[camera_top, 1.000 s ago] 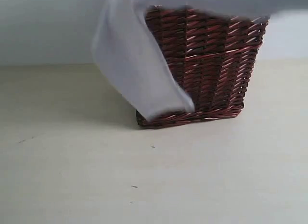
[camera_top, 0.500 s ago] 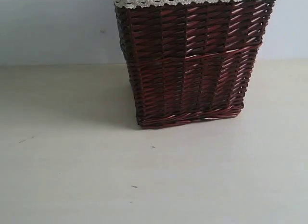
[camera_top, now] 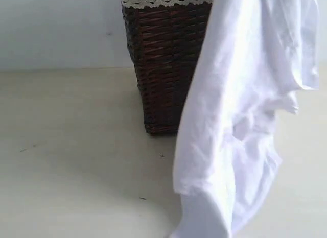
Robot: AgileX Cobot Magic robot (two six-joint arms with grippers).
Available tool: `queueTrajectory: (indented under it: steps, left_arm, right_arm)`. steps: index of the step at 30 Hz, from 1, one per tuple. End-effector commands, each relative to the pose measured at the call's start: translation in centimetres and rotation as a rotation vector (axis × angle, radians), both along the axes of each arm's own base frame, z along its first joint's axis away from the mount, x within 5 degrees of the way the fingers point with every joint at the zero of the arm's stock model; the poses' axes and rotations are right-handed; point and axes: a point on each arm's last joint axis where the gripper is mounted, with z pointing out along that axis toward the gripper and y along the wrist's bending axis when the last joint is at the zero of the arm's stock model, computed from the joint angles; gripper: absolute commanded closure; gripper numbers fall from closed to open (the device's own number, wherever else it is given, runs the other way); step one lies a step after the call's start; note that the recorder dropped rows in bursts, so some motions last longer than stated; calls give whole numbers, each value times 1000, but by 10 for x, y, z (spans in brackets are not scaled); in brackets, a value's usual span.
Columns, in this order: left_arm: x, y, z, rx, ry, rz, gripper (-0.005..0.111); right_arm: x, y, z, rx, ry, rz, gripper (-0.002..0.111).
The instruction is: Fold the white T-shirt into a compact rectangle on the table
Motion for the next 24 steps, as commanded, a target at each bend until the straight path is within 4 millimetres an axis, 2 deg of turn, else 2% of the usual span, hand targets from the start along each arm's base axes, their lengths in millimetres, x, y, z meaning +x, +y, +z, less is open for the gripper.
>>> queueTrajectory:
  steps: [1,4,7,10,13,16,18,21,24]
  left_arm:
    - [0,0,3,-1,-22,-5,107]
    - [0,0,3,-1,-22,-5,107]
    - [0,0,3,-1,-22,-5,107]
    - [0,0,3,-1,-22,-5,107]
    - [0,0,3,-1,-22,-5,107]
    - [0,0,3,-1,-22,-5,107]
    - [0,0,3,-1,-22,-5,107]
    - [0,0,3,-1,-22,-5,107]
    - [0,0,3,-1,-22,-5,107]
  right_arm:
    - [28,18,-27,25,101,52,108]
    - [50,31,-59,-36,191,57,108]
    - [71,44,-100,-145,294,50,108]
    - [87,54,-143,-245,402,50,108]
    - [97,57,-174,-292,477,56,108]
    - [106,57,-192,-319,516,53,108]
    - [118,55,-196,-312,462,-27,108]
    - [130,51,-193,-294,369,-135,108]
    - [129,52,-187,-256,362,-131,108]
